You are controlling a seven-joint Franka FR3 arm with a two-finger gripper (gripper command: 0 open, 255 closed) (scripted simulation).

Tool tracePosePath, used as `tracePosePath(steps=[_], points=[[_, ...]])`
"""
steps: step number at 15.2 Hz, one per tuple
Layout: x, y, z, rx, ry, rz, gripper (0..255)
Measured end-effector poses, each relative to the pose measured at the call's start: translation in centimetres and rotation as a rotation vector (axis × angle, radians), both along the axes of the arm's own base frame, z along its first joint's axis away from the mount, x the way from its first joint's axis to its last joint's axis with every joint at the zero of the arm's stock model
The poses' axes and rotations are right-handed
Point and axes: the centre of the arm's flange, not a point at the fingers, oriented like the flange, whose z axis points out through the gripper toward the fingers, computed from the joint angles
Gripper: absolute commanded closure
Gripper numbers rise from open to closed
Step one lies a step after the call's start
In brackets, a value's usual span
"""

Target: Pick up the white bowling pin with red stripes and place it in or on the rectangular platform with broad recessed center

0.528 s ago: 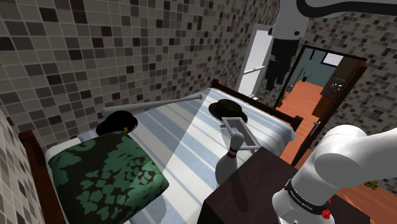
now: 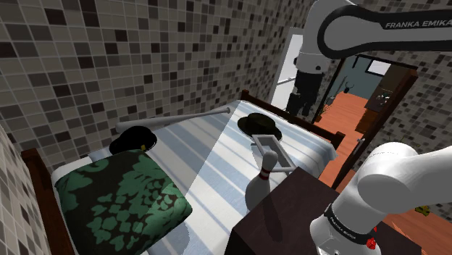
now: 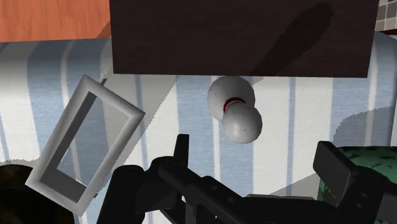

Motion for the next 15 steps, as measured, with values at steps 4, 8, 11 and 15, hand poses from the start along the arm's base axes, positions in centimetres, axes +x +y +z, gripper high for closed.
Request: tracePosePath(steps=[4, 8, 11, 15], points=[[1.0, 0.5, -4.9, 0.005, -0.012, -0.048, 0], [1.9, 0.8, -10.1, 0.011, -0.023, -0.097, 0], [2.4, 1.0, -13.9, 0.015, -0.031, -0.133, 0], [2.9, 1.3, -17.1, 0.017, -0.038, -0.153, 0]])
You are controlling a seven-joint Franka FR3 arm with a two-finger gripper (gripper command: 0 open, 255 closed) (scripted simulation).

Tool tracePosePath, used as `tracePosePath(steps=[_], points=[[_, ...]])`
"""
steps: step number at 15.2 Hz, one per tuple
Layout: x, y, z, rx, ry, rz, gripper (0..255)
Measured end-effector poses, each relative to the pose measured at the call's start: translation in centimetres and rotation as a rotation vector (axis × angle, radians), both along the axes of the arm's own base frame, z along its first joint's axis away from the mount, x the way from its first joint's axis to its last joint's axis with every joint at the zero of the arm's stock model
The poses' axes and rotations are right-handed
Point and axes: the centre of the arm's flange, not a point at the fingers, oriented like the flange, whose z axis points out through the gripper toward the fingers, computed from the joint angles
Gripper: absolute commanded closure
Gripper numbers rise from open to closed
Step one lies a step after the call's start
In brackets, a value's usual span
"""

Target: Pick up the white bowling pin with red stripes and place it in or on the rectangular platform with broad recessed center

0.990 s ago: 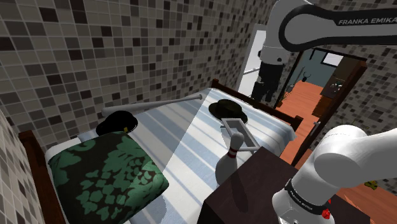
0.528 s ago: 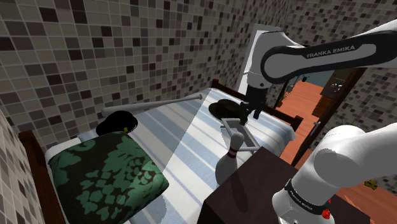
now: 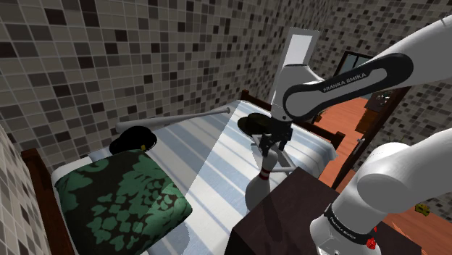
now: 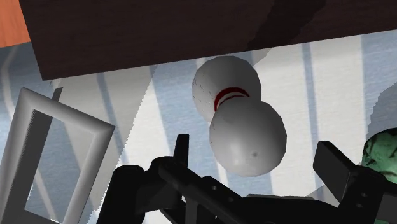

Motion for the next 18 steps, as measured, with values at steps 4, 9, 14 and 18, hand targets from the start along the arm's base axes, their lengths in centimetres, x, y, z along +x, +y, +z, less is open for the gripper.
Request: tracePosePath(steps=[4, 9, 14, 18], points=[[-0.2, 0.1, -2.1, 0.000, -0.001, -0.001, 0], [-0.3, 0.1, -2.9, 0.000, -0.002, -0.002, 0], [-0.3, 0.1, -2.9, 0.000, -0.002, -0.001, 255], [-0.3, 0.1, -2.9, 0.000, -0.002, -0.001, 255]])
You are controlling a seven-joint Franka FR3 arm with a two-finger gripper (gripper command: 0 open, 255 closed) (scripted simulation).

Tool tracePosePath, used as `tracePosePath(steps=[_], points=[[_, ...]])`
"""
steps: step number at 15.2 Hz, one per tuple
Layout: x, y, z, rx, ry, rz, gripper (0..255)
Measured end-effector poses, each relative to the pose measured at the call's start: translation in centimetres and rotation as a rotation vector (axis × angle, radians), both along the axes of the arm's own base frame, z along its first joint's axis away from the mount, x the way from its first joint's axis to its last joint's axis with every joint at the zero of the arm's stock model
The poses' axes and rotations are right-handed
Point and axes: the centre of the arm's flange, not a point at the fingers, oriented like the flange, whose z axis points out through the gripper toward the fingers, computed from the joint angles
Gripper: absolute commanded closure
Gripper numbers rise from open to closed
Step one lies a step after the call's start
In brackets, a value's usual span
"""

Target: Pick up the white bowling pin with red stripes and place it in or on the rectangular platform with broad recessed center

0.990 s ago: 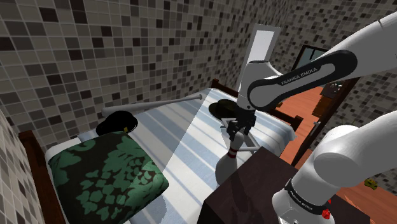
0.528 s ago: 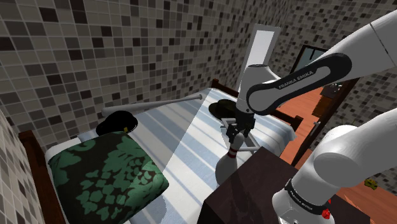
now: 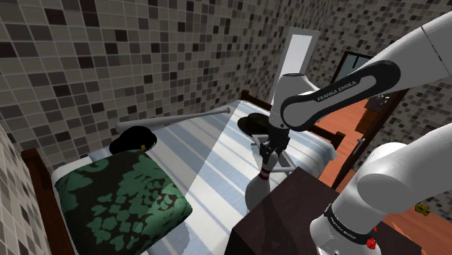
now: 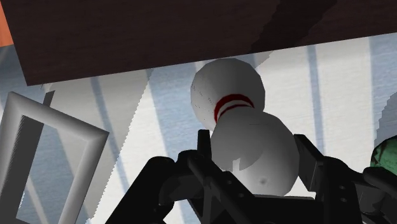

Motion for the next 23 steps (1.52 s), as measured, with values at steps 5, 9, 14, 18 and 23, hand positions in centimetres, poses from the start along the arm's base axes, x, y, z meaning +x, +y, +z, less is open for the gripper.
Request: tracePosePath(steps=[5, 9, 14, 18, 23], points=[[0.0, 0.0, 0.2, 0.000, 0.001, 0.000, 255], [0.0, 0.0, 2.0, 0.000, 0.001, 0.000, 255], [0.0, -0.1, 4.8, 0.000, 0.001, 0.000, 255], [-0.1, 0.0, 6.8, 0.000, 0.002, 0.000, 255], [0.1, -0.1, 9.4, 0.000, 0.002, 0.000, 255]])
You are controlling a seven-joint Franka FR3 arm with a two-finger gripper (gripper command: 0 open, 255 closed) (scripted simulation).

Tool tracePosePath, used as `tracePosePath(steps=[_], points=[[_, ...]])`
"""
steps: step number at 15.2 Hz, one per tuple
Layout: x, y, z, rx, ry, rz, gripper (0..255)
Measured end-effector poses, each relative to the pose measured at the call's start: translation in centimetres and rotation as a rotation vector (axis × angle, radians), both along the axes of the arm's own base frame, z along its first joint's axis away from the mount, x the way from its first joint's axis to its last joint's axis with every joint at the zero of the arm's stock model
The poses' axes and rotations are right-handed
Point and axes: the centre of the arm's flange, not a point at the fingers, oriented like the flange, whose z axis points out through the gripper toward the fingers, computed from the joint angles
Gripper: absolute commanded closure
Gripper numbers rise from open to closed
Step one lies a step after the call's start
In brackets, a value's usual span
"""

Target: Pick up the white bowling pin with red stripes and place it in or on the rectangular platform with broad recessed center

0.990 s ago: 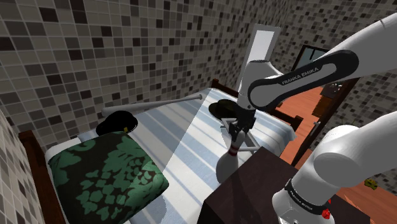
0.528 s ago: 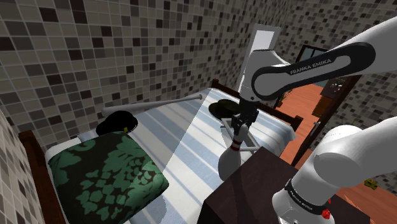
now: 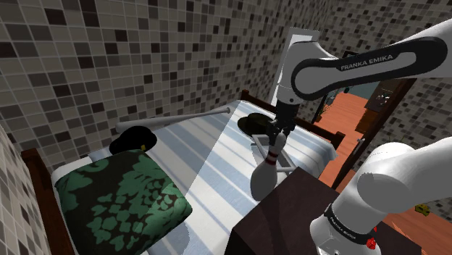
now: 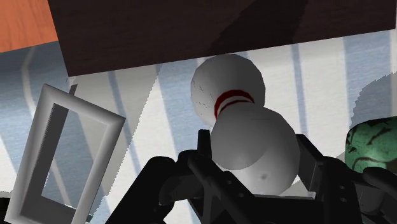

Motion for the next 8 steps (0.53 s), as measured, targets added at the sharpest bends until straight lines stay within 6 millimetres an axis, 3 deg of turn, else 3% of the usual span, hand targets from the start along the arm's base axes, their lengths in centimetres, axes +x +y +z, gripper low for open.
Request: tracePosePath(steps=[8], points=[[-0.1, 0.2, 4.2, 0.000, 0.000, 0.000, 255]])
